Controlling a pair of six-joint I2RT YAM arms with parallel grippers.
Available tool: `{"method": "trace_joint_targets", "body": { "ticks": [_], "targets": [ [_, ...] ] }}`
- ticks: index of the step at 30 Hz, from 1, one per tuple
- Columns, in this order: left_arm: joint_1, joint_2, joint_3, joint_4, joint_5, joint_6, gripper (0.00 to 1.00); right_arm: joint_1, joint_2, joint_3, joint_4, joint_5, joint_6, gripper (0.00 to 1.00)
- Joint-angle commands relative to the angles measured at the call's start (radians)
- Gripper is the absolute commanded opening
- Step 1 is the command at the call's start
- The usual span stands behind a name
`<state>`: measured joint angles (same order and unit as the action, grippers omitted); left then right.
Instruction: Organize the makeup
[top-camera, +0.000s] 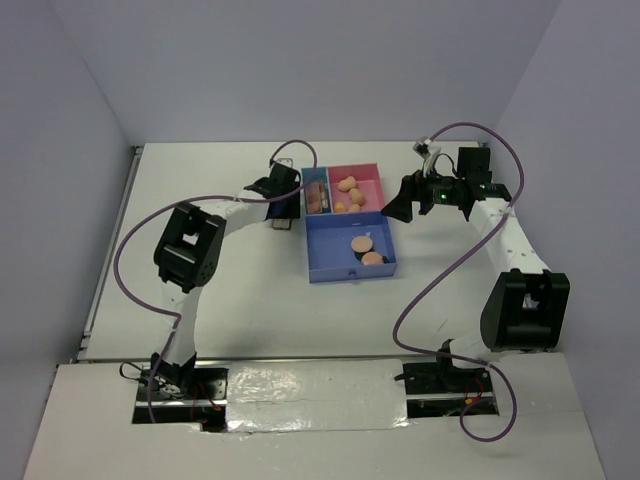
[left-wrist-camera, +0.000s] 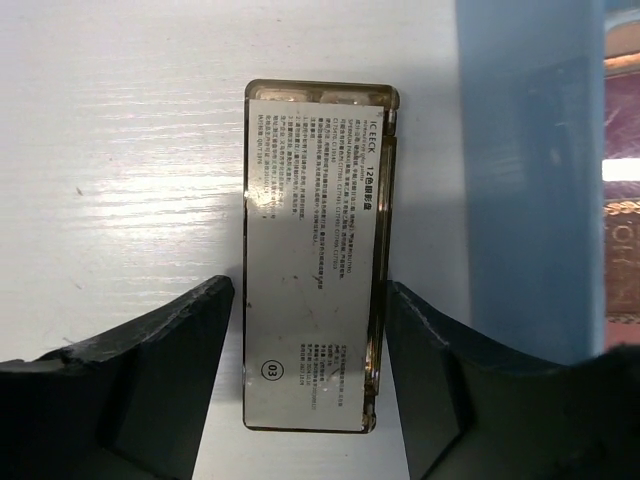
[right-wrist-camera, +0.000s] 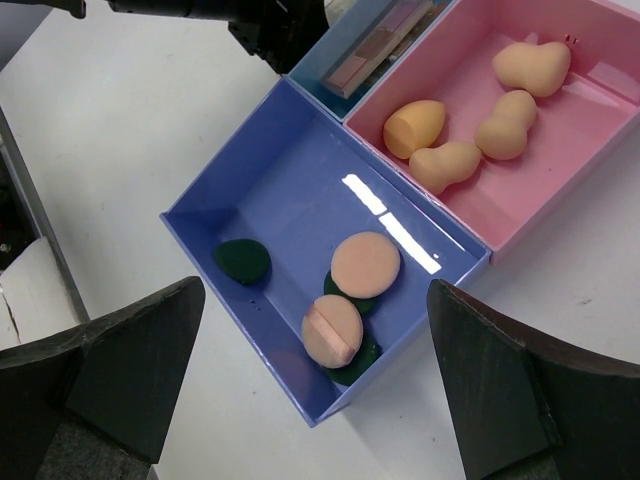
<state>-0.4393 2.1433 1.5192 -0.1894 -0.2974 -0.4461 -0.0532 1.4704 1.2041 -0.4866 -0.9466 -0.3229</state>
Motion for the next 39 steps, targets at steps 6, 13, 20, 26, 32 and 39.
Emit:
{"method": "trace_joint_targets", "body": {
  "ticks": [6, 13, 20, 26, 32, 39],
  "targets": [
    [0.082, -0.013, -0.105, -0.067, 0.027, 0.000, 0.56, -0.007, -0.024, 0.005, 0.032, -0.027, -0.008, 1.00],
    [0.129, -0.100, -0.145, -0.041, 0.116, 0.001, 0.17, -0.007, -0.028, 0.002, 0.037, -0.029, -0.010, 0.99],
    [0.143, -0.281, -0.220, 0.022, 0.285, -0.052, 0.07, -0.007, -0.048, -0.014, 0.048, -0.034, -0.010, 0.99],
    [0.142, -0.382, -0.269, 0.096, 0.466, -0.117, 0.05, -0.007, -0.059, -0.031, 0.060, -0.044, -0.005, 1.00],
    [0.137, -0.411, -0.268, 0.180, 0.593, -0.207, 0.06, -0.007, -0.068, -0.040, 0.071, -0.052, -0.002, 1.00],
    [0.091, -0.332, -0.203, 0.251, 0.649, -0.302, 0.07, -0.007, -0.081, -0.052, 0.080, -0.058, 0.004, 1.00]
  ]
}}
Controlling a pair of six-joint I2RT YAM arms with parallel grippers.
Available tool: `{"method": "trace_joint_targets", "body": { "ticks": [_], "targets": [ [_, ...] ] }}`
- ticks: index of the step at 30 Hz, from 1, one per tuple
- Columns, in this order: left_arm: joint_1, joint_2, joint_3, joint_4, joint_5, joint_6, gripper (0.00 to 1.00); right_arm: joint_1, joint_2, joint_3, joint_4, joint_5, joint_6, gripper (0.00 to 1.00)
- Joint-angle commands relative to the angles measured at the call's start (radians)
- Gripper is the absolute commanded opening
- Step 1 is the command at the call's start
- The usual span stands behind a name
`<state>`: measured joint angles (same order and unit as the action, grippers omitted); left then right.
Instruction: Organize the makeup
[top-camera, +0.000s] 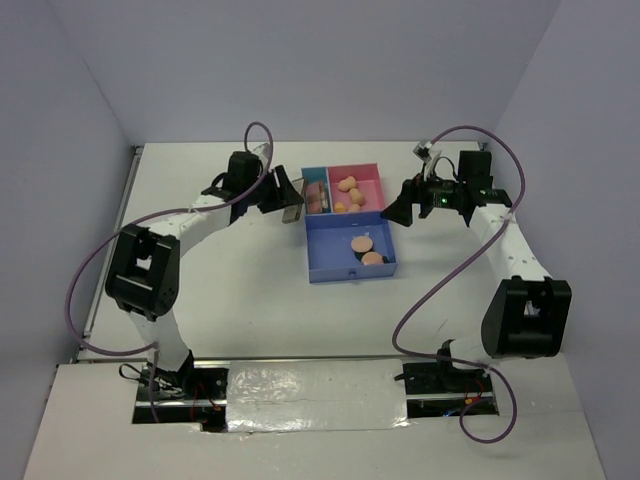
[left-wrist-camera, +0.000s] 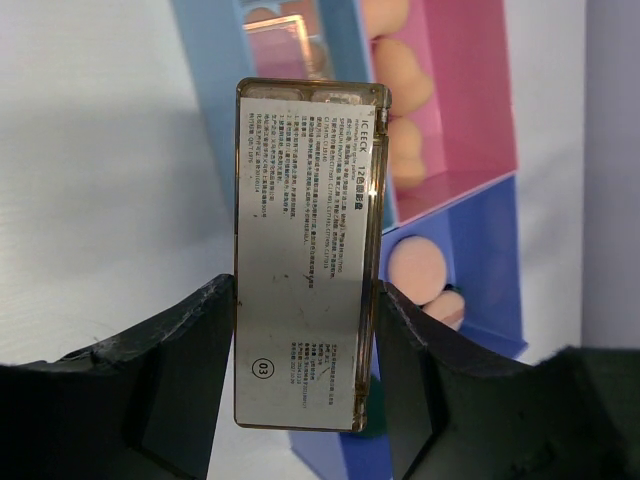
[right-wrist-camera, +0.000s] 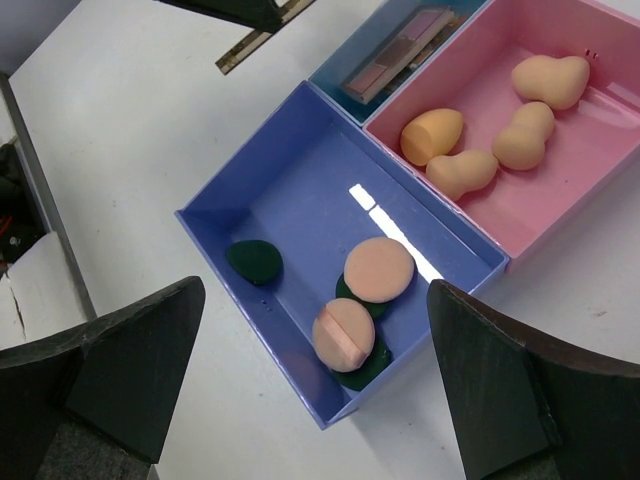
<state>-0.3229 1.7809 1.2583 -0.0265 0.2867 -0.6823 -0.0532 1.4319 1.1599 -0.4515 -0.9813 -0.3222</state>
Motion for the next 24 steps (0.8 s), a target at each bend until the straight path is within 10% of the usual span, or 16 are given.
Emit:
{"method": "trace_joint_targets", "body": {
  "ticks": [1, 24],
  "targets": [
    [-0.031, 0.055, 0.078, 0.094, 0.066, -0.075, 0.07, -0.007, -0.044, -0.009, 0.046, -0.025, 0.003, 1.00],
    [-0.067, 0.308, 0.358, 0.059, -0.043, -0.171, 0.24, -0.008, -0.085, -0.066, 0.077, -0.037, 0.008, 1.00]
  ]
}}
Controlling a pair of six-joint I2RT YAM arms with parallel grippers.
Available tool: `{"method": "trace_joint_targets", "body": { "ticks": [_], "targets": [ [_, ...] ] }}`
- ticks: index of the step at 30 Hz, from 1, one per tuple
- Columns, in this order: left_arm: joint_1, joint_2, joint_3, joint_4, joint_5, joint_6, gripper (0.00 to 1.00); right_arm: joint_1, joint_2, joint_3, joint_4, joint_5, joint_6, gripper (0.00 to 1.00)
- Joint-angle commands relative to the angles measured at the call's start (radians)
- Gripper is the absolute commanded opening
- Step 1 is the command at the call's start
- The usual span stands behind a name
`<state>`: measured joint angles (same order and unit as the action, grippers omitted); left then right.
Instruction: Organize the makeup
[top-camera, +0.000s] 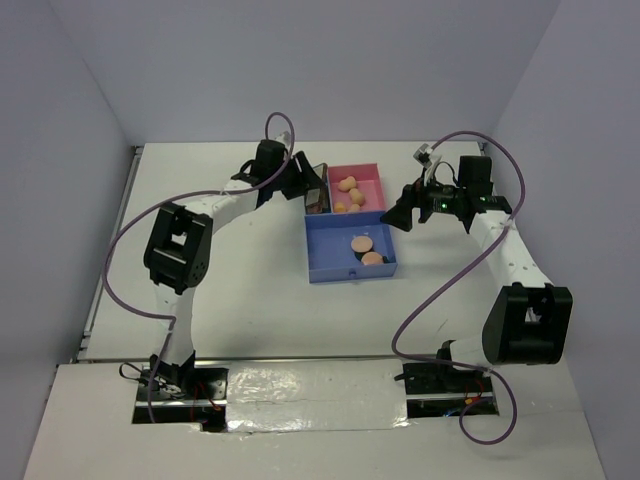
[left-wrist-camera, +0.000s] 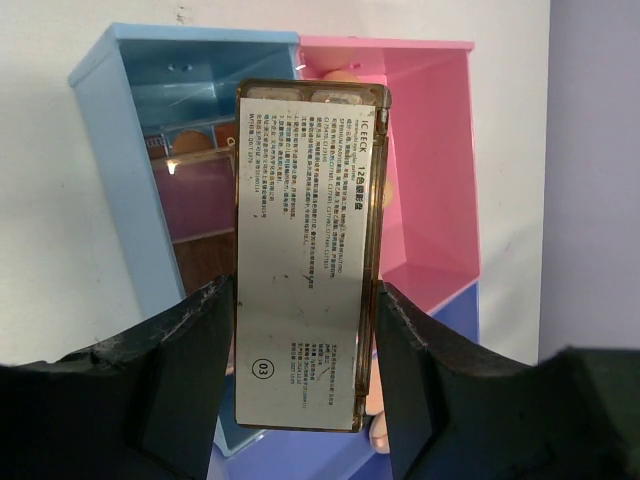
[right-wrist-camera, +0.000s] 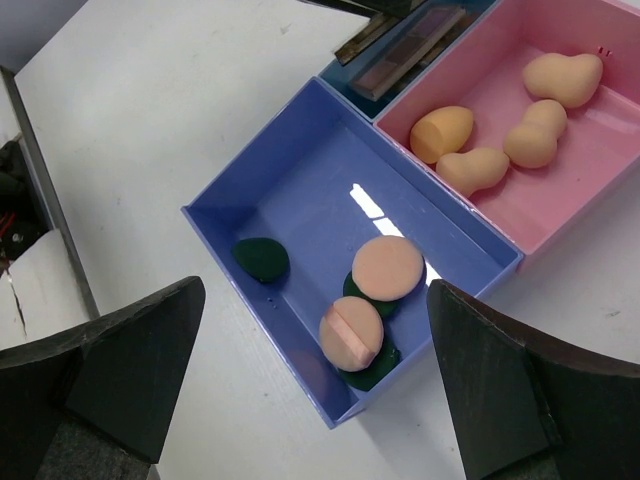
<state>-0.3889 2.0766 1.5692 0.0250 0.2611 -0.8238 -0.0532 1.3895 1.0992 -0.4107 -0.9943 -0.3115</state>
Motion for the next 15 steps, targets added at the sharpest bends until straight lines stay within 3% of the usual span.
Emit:
{"method": "trace_joint_targets", "body": {
  "ticks": [1, 12, 15],
  "targets": [
    [-0.002, 0.020, 0.058, 0.003, -0.029, -0.032, 0.27, -0.008, -0.044, -0.007, 0.038, -0.024, -0.003, 1.00],
    [-0.013, 0.051, 0.117, -0.069, -0.069, -0.021, 0.56, -0.008, -0.041, -0.010, 0.039, -0.024, -0.006, 1.00],
    [-0.013, 0.059, 0.129, -0.079, -0.068, -0.020, 0.57, -0.010, -0.040, -0.010, 0.041, -0.027, -0.006, 1.00]
  ]
}}
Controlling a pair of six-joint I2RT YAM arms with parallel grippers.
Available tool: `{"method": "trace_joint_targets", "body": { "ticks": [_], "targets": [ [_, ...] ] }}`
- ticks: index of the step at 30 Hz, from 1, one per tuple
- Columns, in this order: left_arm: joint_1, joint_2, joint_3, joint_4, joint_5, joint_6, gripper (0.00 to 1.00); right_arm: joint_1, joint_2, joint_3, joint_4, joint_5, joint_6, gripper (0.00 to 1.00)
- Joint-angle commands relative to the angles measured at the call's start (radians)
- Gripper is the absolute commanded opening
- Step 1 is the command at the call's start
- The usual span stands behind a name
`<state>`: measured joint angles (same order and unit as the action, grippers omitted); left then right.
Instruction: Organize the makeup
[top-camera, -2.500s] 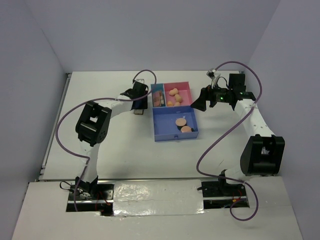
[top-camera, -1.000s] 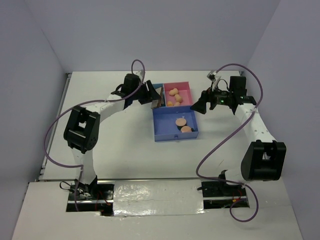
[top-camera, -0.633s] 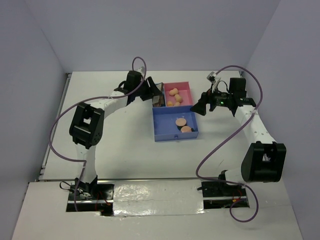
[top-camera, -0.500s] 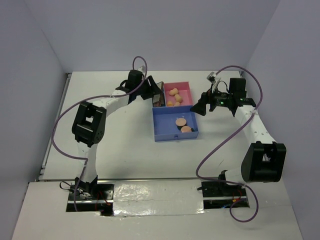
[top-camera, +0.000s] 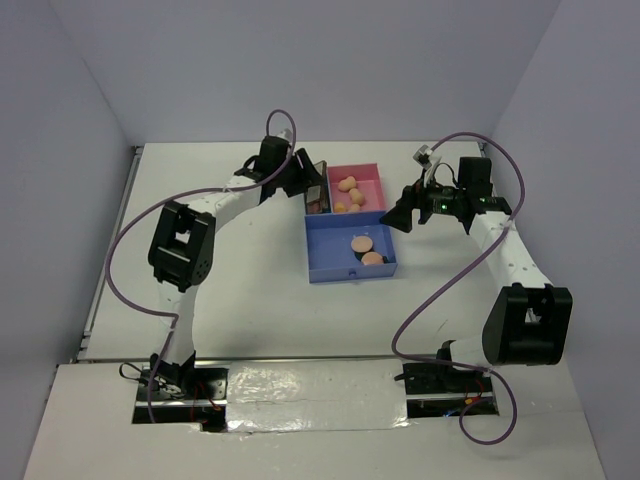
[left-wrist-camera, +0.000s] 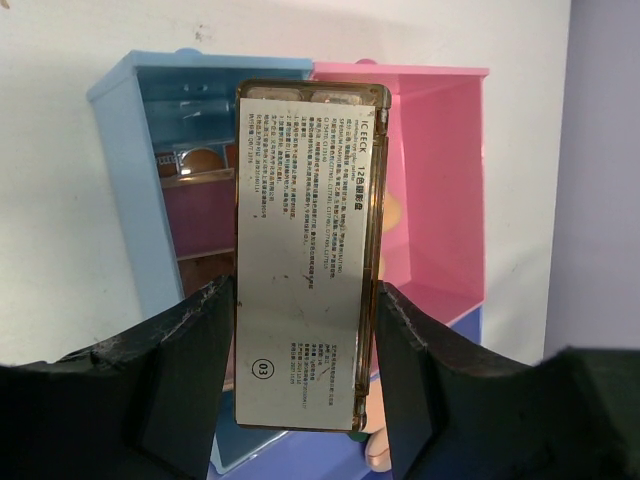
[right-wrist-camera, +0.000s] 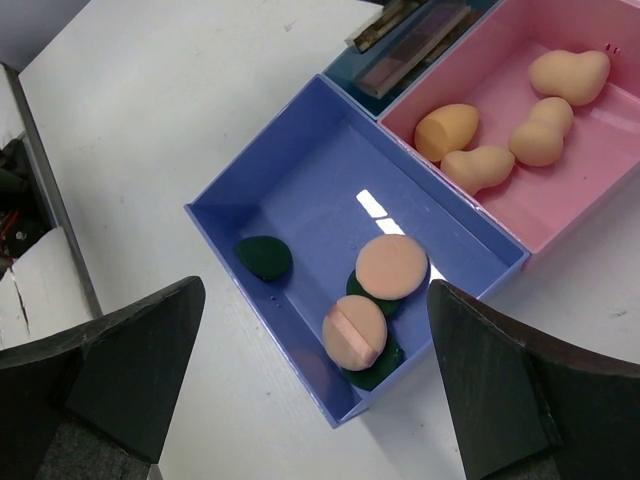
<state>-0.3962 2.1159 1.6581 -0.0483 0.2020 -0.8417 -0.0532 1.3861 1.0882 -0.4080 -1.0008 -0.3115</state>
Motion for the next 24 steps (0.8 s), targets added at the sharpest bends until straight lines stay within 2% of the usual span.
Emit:
{"method": "trace_joint_targets", "body": {
  "ticks": [1, 9, 11, 12, 24],
  "targets": [
    [-0.006, 0.021, 0.043, -0.007, -0.009, 0.000, 0.58, -0.011, -0.036, 0.001, 0.037, -0.021, -0.006, 1.00],
    [-0.006, 0.021, 0.045, -0.016, -0.016, 0.001, 0.66, -0.016, -0.036, -0.001, 0.038, -0.022, -0.006, 1.00],
    [-0.006, 0.018, 0.046, -0.016, -0.016, 0.003, 0.79, -0.014, -0.036, 0.001, 0.040, -0.024, -0.005, 1.00],
    [-0.006, 0.016, 0.048, -0.018, -0.016, 0.004, 0.99, -0.016, -0.036, 0.001, 0.038, -0.025, -0.005, 0.99],
    [-0.007, -0.037, 0.054, -0.004, 0.008, 0.001, 0.99, -0.017, -0.042, 0.002, 0.035, -0.025, -0.005, 1.00]
  ]
}}
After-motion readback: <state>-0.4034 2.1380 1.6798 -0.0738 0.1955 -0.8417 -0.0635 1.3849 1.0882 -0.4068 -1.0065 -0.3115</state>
